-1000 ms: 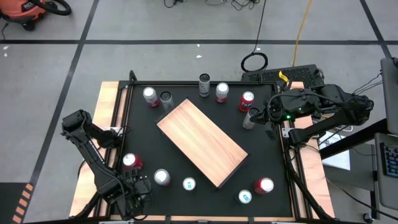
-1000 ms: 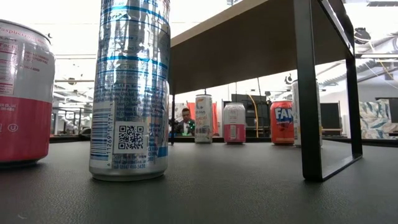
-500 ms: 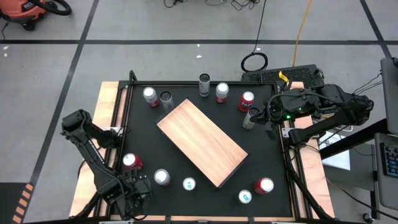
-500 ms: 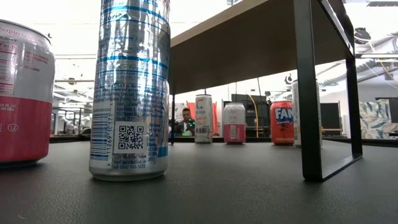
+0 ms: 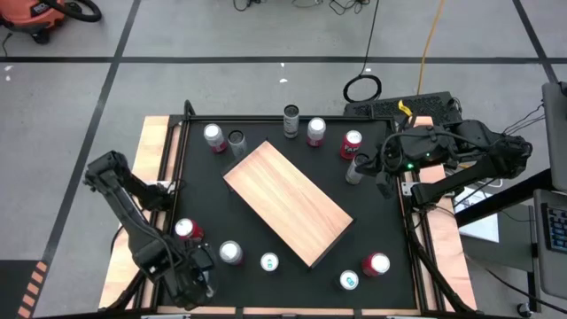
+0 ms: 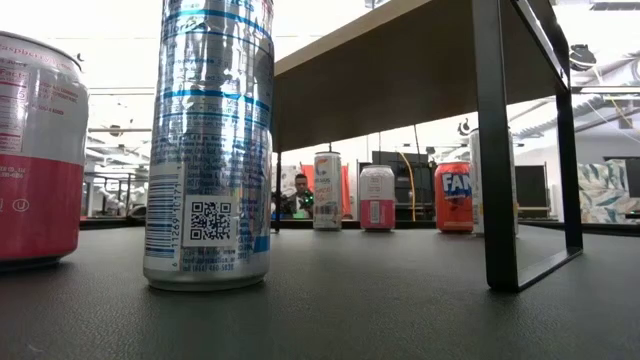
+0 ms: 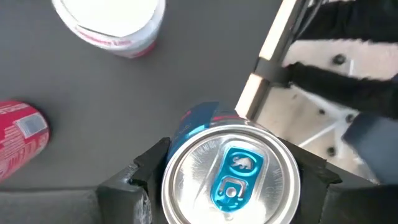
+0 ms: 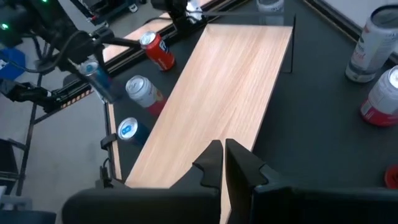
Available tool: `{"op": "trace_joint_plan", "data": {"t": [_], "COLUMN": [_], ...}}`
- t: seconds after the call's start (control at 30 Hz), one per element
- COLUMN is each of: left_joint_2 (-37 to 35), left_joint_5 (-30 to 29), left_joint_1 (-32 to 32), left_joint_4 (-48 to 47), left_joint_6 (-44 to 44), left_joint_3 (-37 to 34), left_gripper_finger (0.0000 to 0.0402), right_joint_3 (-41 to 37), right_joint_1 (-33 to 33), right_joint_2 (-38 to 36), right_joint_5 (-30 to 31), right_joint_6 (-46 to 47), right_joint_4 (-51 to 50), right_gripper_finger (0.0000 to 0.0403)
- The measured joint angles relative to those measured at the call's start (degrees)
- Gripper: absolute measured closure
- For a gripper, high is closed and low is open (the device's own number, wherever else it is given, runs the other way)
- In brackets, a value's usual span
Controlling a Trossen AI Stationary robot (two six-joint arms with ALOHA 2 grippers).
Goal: Place canned beverage on shelf
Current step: Put the bottom left blue soda can on the shelf
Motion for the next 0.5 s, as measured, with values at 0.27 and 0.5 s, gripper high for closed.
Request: {"op": "trace_joint_plan", "data": {"t": [0.27, 0.5], "left_joint_2": [-0.73, -0.73], "left_joint_5": [-2.51, -4.13], "left_joint_1": [2.01, 4.66], "left_joint_4": [-9.63, -13.16], "left_joint_6": [0.52, 2.90], "left_joint_3": [8.71, 15.37], "left_gripper_finger": [0.0184, 0.0185], "right_joint_3": [0.00, 0.00], "right_joint_1": [0.00, 0.00], "right_joint_2": [1.38, 3.27], "right_joint_5": [1.94, 1.94], "right_joint_6": [0.05, -0.45], "right_joint_4": [0.24, 3.33], "right_gripper_finger": [0.0403, 0.0403]}}
